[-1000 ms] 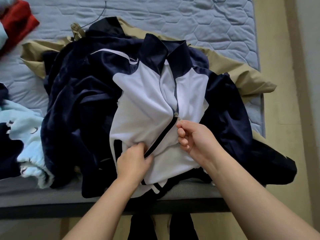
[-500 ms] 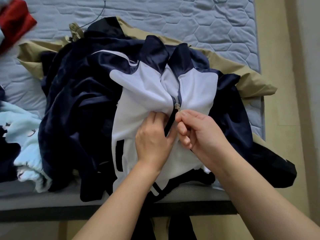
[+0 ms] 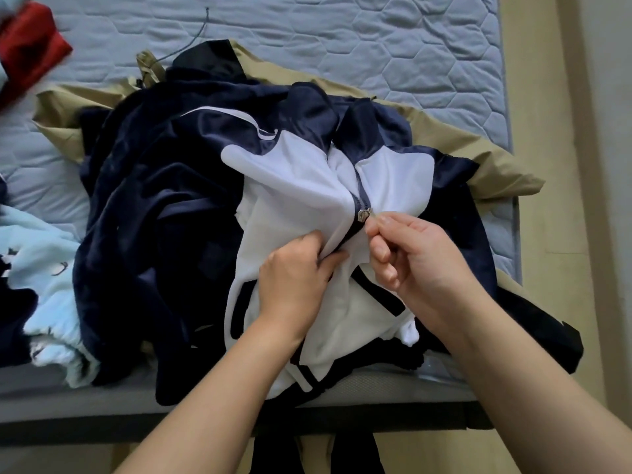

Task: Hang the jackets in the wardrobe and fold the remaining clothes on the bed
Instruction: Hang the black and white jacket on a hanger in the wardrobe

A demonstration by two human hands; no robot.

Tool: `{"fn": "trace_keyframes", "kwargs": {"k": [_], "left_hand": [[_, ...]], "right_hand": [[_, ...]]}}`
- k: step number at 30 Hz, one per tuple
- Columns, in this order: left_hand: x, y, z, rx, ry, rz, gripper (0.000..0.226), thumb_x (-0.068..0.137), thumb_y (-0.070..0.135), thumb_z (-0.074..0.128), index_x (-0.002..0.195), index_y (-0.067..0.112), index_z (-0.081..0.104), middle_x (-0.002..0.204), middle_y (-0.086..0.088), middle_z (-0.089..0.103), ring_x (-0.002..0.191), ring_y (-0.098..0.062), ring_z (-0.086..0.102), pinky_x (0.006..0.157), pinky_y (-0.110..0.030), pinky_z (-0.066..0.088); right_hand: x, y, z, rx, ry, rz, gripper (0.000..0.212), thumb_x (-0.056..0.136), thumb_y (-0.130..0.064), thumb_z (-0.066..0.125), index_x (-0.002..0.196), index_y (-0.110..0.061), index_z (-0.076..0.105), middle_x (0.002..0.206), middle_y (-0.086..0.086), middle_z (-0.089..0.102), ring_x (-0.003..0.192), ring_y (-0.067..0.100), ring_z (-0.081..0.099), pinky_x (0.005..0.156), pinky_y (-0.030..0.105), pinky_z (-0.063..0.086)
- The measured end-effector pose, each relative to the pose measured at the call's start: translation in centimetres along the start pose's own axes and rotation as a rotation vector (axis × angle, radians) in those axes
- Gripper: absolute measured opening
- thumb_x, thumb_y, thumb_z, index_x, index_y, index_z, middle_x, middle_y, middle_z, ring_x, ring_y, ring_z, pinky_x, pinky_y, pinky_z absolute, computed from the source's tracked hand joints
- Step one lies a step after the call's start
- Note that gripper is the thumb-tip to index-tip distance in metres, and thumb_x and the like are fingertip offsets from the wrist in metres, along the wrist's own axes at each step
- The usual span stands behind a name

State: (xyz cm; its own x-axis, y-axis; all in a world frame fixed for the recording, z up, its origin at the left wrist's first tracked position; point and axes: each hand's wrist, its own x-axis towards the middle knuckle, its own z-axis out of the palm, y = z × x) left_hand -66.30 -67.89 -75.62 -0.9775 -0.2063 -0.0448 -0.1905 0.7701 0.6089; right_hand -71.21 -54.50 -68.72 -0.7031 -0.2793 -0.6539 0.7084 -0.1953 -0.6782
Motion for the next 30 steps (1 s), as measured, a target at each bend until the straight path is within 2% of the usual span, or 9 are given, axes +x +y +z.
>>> {"fn": "trace_keyframes", "kwargs": {"k": [3, 11, 16, 17, 20, 22, 25, 27, 30], "left_hand": [[-0.4, -2.1, 0.2, 0.078, -0.101, 0.006, 0.049, 0.080, 0.044, 0.069, 0.061, 0.021, 0.030, 0.049, 0.012, 0.026, 0.051, -0.019, 0.033, 0.044, -0.023, 0.013], [-1.5, -5.9, 0.6, 0.204, -0.386, -0.196, 0.033, 0.087, 0.045, 0.059, 0.067, 0.020, 0.048, 0.060, 0.009, 0.047, 0.064, -0.014, 0.046, 0.047, -0.025, 0.024], [1.4, -3.0, -2.7, 0.335, -0.751, -0.328, 0.013, 0.083, 0.031, 0.051, 0.089, 0.021, 0.057, 0.084, 0.004, 0.059, 0.082, -0.020, 0.057, 0.062, -0.028, 0.041], [2.4, -2.1, -3.6, 0.342, -0.693, -0.331, 0.013, 0.081, 0.033, 0.050, 0.087, 0.023, 0.057, 0.083, 0.005, 0.058, 0.080, -0.020, 0.057, 0.061, -0.028, 0.041], [6.2, 2.0, -5.1, 0.194, -0.277, -0.278, 0.015, 0.077, 0.036, 0.051, 0.071, 0.023, 0.051, 0.071, 0.008, 0.056, 0.068, -0.013, 0.052, 0.052, -0.025, 0.032], [9.0, 4.6, -4.2, 0.135, -0.126, -0.203, 0.022, 0.077, 0.043, 0.055, 0.076, 0.022, 0.049, 0.075, 0.009, 0.057, 0.069, -0.012, 0.052, 0.052, -0.027, 0.028], [11.5, 6.2, -1.3, 0.386, -0.345, -0.149, 0.048, 0.077, 0.047, 0.064, 0.107, 0.015, 0.045, 0.108, -0.003, 0.058, 0.100, -0.027, 0.057, 0.067, -0.031, 0.034], [11.8, 5.1, 0.4, 0.478, -0.468, -0.233, 0.045, 0.082, 0.033, 0.064, 0.118, 0.012, 0.048, 0.122, -0.009, 0.056, 0.114, -0.030, 0.053, 0.074, -0.033, 0.036], [11.0, 2.9, 0.4, 0.206, -0.383, -0.481, 0.024, 0.084, 0.015, 0.055, 0.106, 0.007, 0.060, 0.111, -0.015, 0.062, 0.101, -0.033, 0.058, 0.074, -0.029, 0.043]], "right_hand": [[0.2, 0.0, -0.4, 0.011, 0.025, 0.027, 0.028, 0.098, -0.010, 0.041, 0.074, -0.009, 0.055, 0.047, -0.004, 0.045, 0.035, 0.006, 0.034, 0.034, 0.014, 0.025], [-0.1, 1.2, -0.7, -0.072, 0.018, 0.064, 0.027, 0.097, -0.008, 0.041, 0.073, -0.011, 0.053, 0.047, -0.004, 0.046, 0.034, 0.006, 0.036, 0.033, 0.014, 0.025], [-0.5, 2.3, -0.8, -0.305, 0.022, -0.004, 0.031, 0.098, -0.007, 0.040, 0.070, -0.010, 0.054, 0.046, -0.004, 0.050, 0.035, 0.007, 0.040, 0.036, 0.015, 0.029], [-0.5, 2.2, -0.9, -0.373, 0.029, -0.028, 0.032, 0.098, -0.007, 0.040, 0.069, -0.011, 0.054, 0.045, -0.004, 0.051, 0.036, 0.007, 0.040, 0.038, 0.015, 0.030], [-0.4, 2.3, -1.1, -0.512, 0.029, -0.049, 0.032, 0.096, -0.007, 0.042, 0.067, -0.011, 0.055, 0.045, -0.005, 0.052, 0.037, 0.006, 0.041, 0.041, 0.011, 0.033], [-0.4, 2.4, -1.0, -0.553, 0.030, -0.049, 0.032, 0.094, -0.006, 0.043, 0.066, -0.012, 0.055, 0.046, -0.004, 0.052, 0.039, 0.007, 0.043, 0.042, 0.011, 0.034], [-0.5, 3.1, -0.7, -0.594, 0.032, -0.071, 0.031, 0.092, -0.006, 0.043, 0.064, -0.013, 0.055, 0.046, -0.004, 0.053, 0.042, 0.009, 0.045, 0.047, 0.014, 0.038], [-0.6, 3.8, -0.6, -0.622, 0.030, -0.091, 0.031, 0.090, -0.006, 0.044, 0.063, -0.015, 0.056, 0.046, -0.004, 0.054, 0.044, 0.007, 0.047, 0.050, 0.017, 0.040], [-1.1, 5.3, -0.7, -0.705, 0.013, -0.099, 0.032, 0.090, -0.009, 0.045, 0.061, -0.019, 0.054, 0.045, -0.006, 0.054, 0.044, 0.003, 0.048, 0.057, 0.021, 0.042]]}}
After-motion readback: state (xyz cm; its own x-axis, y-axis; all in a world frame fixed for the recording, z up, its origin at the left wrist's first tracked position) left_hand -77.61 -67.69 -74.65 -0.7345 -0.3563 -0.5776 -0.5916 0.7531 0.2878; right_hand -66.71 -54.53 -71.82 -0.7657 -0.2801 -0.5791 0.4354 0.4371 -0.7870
